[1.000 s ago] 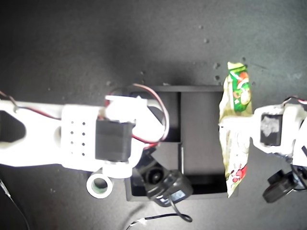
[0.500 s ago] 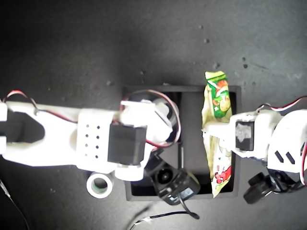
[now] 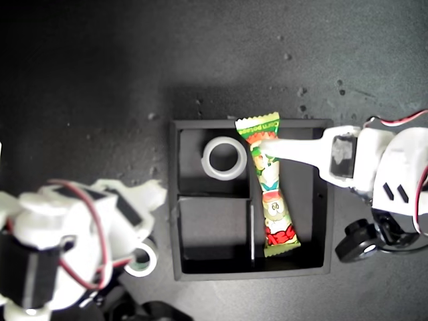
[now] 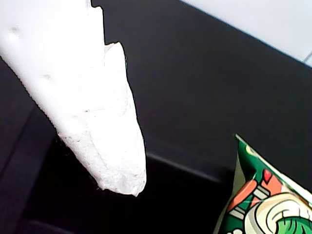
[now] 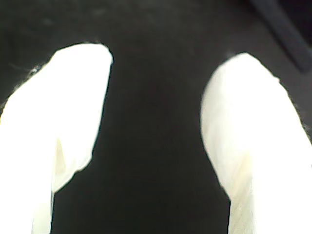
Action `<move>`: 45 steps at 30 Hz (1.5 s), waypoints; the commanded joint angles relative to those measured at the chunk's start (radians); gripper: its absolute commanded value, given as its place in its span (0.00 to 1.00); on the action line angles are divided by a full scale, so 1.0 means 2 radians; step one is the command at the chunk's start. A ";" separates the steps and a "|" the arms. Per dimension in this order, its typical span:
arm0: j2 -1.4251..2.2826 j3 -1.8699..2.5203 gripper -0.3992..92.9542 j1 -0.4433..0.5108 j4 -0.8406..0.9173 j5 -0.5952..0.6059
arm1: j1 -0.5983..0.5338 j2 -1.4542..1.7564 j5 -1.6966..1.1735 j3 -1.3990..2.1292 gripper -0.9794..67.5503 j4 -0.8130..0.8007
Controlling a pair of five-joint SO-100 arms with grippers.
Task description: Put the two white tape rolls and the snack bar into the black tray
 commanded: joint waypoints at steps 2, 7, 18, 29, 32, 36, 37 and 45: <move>0.106 0.179 0.15 0.067 -0.151 -0.043 | 0.043 0.141 0.189 0.047 0.19 -0.001; 0.081 0.247 0.16 0.107 -0.247 -0.065 | 0.078 0.344 0.328 0.249 0.05 -0.077; 0.011 0.301 0.18 0.137 -0.382 -0.089 | 0.091 0.514 0.460 0.481 0.01 -0.123; -0.005 0.357 0.17 0.155 -0.469 -0.125 | 0.094 0.548 0.476 0.536 0.01 -0.135; -0.015 0.363 0.17 0.160 -0.481 -0.131 | 0.092 0.548 0.476 0.542 0.01 -0.142; -0.042 0.367 0.17 0.153 -0.481 -0.141 | 0.091 0.548 0.482 0.561 0.01 -0.156; -0.049 0.369 0.16 0.149 -0.481 -0.146 | 0.090 0.548 0.486 0.568 0.01 -0.163; -0.035 0.361 0.01 0.107 -0.449 -0.131 | 0.062 0.548 0.512 0.629 0.01 -0.235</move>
